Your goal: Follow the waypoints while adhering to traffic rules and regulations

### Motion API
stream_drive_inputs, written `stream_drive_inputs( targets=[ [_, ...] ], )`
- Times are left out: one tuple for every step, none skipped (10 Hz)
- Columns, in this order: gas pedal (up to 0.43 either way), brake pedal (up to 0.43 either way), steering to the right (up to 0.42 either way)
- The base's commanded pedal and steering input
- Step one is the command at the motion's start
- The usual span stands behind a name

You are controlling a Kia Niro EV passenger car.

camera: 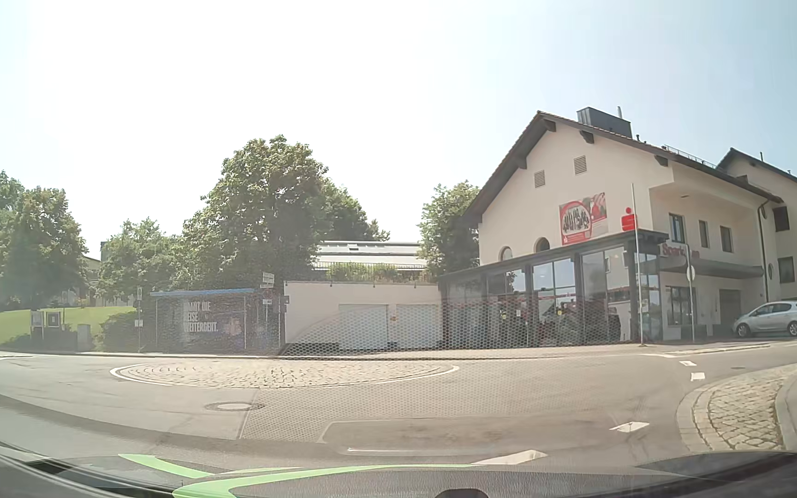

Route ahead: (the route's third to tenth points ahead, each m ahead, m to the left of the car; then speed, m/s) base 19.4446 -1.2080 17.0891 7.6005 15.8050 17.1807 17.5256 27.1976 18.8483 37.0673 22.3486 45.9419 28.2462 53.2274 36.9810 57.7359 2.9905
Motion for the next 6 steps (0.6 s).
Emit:
stream_drive_inputs(
  targets=[
    [0.260,0.000,0.112],
    [0.260,0.000,0.127],
    [0.260,0.000,0.139],
    [0.260,0.000,0.156],
    [0.260,0.000,0.171],
    [0.260,0.000,0.185]
  ],
)
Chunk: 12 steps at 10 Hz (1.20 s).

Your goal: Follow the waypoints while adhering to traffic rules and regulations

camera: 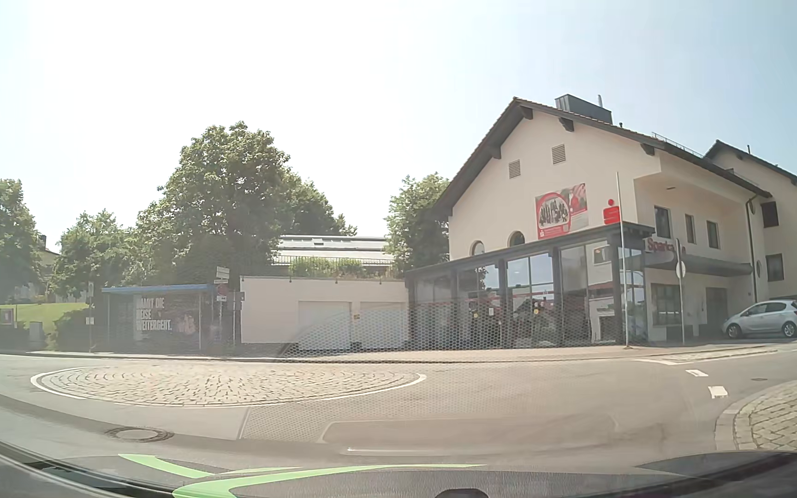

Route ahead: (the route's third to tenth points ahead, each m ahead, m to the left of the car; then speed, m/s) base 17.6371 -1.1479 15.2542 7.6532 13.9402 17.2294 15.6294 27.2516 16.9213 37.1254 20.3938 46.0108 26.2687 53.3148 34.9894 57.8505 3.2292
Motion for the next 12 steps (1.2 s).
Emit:
stream_drive_inputs(
  targets=[
    [0.260,0.000,0.199],
    [0.248,0.000,0.212],
    [0.248,0.000,0.227],
    [0.248,0.000,0.245],
    [0.248,0.000,0.260],
    [0.240,0.000,0.272],
    [0.228,0.000,0.276],
    [0.228,0.000,0.274],
    [0.220,0.000,0.269],
    [0.220,0.000,0.254],
    [0.220,0.000,0.235],
    [0.197,0.000,0.207]
  ],
)
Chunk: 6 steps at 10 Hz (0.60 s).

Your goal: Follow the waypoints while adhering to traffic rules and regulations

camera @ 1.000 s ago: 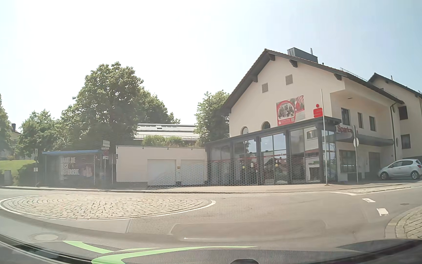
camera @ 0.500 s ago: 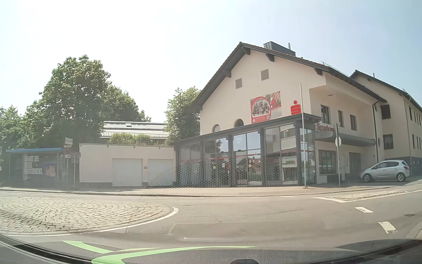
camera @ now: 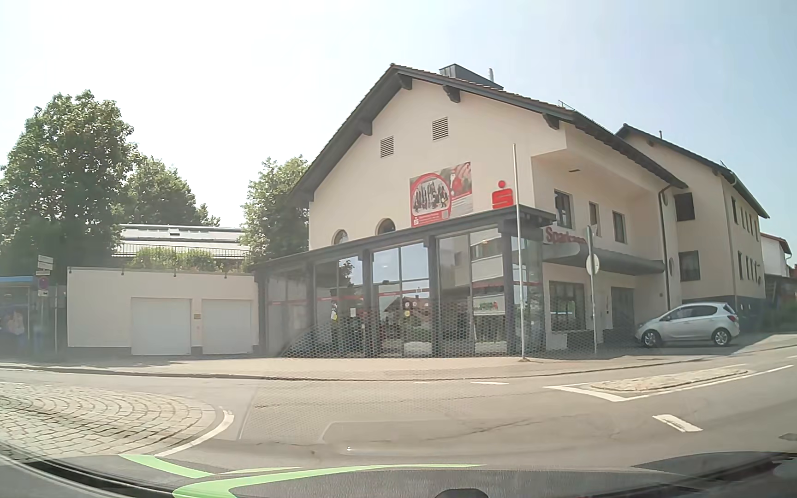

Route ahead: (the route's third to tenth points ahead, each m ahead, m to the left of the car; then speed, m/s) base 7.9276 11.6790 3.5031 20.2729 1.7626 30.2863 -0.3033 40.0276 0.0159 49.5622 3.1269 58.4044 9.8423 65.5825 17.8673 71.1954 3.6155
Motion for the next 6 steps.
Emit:
stream_drive_inputs(
  targets=[
    [0.169,0.000,0.166],
    [0.169,0.000,0.132],
    [0.169,0.000,0.093],
    [0.169,0.000,0.056],
    [0.169,0.000,0.019],
    [0.138,0.000,-0.028]
  ],
)
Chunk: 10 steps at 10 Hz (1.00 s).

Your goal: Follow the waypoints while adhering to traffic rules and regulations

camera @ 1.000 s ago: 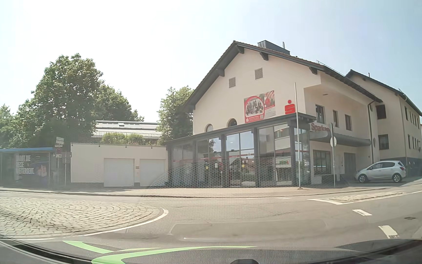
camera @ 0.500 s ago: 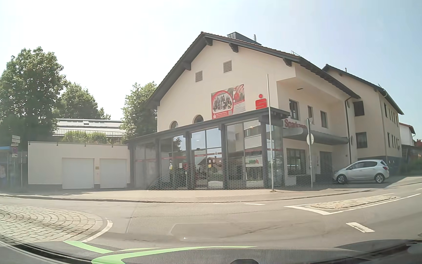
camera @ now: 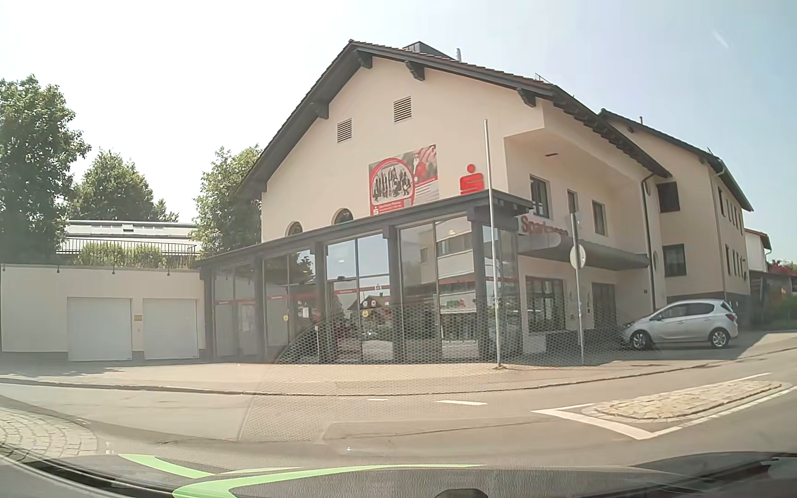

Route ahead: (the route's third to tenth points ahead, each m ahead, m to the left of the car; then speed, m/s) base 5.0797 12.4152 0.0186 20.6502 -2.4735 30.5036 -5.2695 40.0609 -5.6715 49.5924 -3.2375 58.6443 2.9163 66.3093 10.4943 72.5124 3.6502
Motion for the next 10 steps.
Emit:
stream_drive_inputs(
  targets=[
    [0.118,0.000,-0.075],
    [0.118,0.000,-0.113],
    [0.098,0.000,-0.145],
    [0.079,0.000,-0.182],
    [0.079,0.000,-0.214],
    [0.059,0.000,-0.252],
    [0.047,0.000,-0.282],
    [0.047,0.000,-0.318],
    [0.067,0.000,-0.359],
    [0.067,0.000,-0.388]
  ],
)
